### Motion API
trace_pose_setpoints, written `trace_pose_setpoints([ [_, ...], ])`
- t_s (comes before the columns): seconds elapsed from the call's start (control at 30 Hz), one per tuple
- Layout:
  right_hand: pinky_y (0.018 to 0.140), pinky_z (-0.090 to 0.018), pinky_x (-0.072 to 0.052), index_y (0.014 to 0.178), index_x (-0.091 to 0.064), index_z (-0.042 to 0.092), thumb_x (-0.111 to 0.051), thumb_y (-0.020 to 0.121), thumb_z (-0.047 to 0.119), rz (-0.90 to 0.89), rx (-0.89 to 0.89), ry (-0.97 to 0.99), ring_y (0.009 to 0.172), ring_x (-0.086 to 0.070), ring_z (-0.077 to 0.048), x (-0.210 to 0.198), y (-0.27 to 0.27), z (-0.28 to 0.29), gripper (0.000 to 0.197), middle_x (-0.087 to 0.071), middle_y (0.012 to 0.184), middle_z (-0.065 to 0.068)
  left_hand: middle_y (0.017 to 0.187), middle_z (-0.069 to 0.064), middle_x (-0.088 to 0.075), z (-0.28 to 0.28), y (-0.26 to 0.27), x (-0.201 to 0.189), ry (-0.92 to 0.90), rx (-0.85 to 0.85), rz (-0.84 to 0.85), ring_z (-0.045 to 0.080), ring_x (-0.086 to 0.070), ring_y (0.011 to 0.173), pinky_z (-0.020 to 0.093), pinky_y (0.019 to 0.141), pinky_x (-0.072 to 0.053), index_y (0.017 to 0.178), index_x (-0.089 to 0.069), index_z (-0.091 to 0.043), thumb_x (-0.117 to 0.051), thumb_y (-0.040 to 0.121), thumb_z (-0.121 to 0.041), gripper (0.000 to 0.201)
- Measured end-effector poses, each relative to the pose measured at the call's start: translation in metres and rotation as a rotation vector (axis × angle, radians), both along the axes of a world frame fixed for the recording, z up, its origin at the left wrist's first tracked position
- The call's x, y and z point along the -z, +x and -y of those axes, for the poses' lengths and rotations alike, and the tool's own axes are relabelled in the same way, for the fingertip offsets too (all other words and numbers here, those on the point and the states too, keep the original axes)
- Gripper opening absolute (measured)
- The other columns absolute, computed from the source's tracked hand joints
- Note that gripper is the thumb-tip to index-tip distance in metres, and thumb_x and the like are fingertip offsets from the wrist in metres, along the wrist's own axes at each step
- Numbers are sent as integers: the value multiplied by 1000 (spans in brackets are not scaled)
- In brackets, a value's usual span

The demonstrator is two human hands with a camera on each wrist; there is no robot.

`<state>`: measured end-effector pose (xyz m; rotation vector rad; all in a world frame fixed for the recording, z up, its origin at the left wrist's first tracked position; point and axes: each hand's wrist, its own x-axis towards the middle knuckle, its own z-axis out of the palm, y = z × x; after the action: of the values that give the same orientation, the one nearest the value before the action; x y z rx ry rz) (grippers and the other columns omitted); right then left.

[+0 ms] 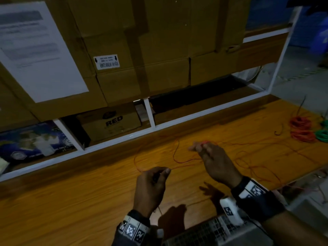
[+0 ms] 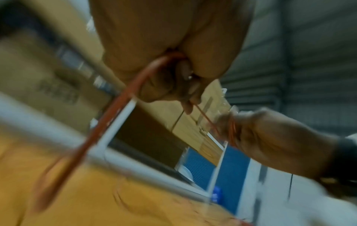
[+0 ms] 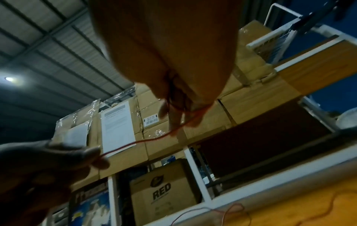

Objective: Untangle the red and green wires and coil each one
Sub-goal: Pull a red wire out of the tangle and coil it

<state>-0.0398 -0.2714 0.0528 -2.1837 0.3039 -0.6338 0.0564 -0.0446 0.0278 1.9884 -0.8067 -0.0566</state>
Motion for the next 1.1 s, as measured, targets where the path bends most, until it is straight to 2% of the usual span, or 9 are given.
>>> trace_pose_setpoints([
  [0.17, 98, -33, -48, 97, -76, 18, -43, 110, 33, -339, -391, 118, 105, -64, -2, 16, -3, -30, 39, -75, 100, 7, 95, -13, -77, -6, 9, -24, 17, 32, 209, -2, -69, 84, 18, 67, -54, 103, -79, -23, -62, 99, -40, 24],
  [0.37, 86, -35, -46, 113, -64, -1, -46, 109, 28, -475, -833, 855, 85, -66, -23, -4, -7, -59, 35, -60, 72, -6, 89, -15, -74, 0, 26, -44, -90, 216, 163, 0, -68, 80, 15, 66, -49, 97, -78, -22, -65, 96, -34, 18],
  [0.5, 87, -43, -41, 110, -62, 2, -46, 105, 21, -327, -1100, 1170, 90, -61, -30, -24, -5, -66, 26, -64, 75, -3, 67, -11, -67, 10, 29, -39, -245, 258, -89, 13, -55, 54, 27, 51, -41, 95, -78, -9, -65, 97, -27, 23],
  [0.6, 98, -43, -49, 112, -65, 5, -43, 107, 22, -44, -1140, 1303, 109, -64, -33, -38, -1, -68, 27, -73, 101, -13, 70, 11, -68, 16, 15, -37, -370, 309, -273, 38, -61, 59, 42, 50, -47, 95, -77, -10, -67, 97, -37, 29],
  [0.73, 103, -39, -50, 109, -64, 11, -36, 107, 24, 292, -831, 1503, 122, -63, -30, -53, 10, -59, 31, -67, 129, -18, 54, 2, -46, 24, -9, -17, -320, 230, -449, 13, -36, 43, 22, 43, -30, 85, -74, -23, -64, 95, -42, 24],
  [0.83, 110, -39, -47, 105, -64, 16, -38, 108, 26, 359, -344, 1074, 124, -63, -21, -57, 19, -44, 28, -70, 128, -12, 51, 2, -41, 17, -22, 3, -261, 179, -558, 13, -29, 43, 23, 46, -26, 97, -75, -7, -65, 99, -33, 28],
  [0.93, 83, -11, -46, 111, -70, 23, -39, 111, 26, 44, -57, 148, 103, -65, 0, -43, 22, -34, 31, -70, 125, 5, 49, -2, -46, 2, -24, 4, -221, 153, -467, 13, -35, 42, 25, 48, -31, 95, -77, -8, -69, 96, -33, 27],
  [1.0, 78, -14, -41, 110, -72, 22, -44, 109, 21, -244, -141, -252, 110, -61, -8, -24, 20, -36, 28, -67, 118, 5, 50, 1, -52, -9, -19, 0, -134, 161, -273, 18, -44, 44, 32, 48, -36, 93, -78, -18, -64, 101, -34, 23],
  [1.1, 94, -33, -48, 99, -72, 20, -45, 109, 32, -472, -411, -187, 107, -62, -11, -3, 12, -47, 32, -68, 105, 6, 57, 1, -61, -21, -7, -8, -37, 147, -82, 17, -54, 48, 38, 48, -44, 93, -77, -26, -61, 103, -37, 22],
])
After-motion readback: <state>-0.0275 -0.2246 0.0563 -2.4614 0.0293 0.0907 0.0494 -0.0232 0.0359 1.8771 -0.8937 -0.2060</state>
